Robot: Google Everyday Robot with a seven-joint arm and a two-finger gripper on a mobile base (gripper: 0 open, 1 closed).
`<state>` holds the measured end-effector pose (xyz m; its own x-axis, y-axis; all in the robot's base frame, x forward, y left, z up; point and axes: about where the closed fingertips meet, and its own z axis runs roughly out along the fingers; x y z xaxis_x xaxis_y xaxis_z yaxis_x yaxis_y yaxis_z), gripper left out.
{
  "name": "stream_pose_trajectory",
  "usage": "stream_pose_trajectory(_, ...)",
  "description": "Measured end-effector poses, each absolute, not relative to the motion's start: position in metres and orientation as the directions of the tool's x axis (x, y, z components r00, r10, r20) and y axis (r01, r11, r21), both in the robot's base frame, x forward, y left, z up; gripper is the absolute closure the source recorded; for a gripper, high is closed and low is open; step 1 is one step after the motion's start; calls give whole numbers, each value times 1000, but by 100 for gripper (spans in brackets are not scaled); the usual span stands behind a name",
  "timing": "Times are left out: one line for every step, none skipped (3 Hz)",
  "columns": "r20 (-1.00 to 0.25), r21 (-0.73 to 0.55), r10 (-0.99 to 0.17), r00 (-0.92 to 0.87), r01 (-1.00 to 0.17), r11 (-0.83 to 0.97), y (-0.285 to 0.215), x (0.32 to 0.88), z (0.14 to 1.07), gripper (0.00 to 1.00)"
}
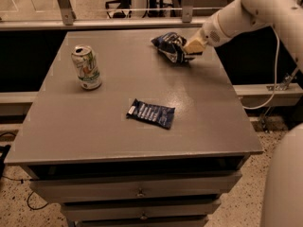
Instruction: Pick blue chip bag
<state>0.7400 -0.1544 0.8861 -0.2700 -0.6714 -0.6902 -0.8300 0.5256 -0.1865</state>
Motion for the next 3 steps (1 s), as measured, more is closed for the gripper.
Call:
stream_pose_trajectory(-739,-232,-653,-166,-847,478,-143,716,933,100)
stream_pose_trajectory(-783,-246,-619,-61,-883,399,-121,676,978,100)
stream_pose_trajectory(-806,-234,-591,-26,-903,359,-109,651,1007,100)
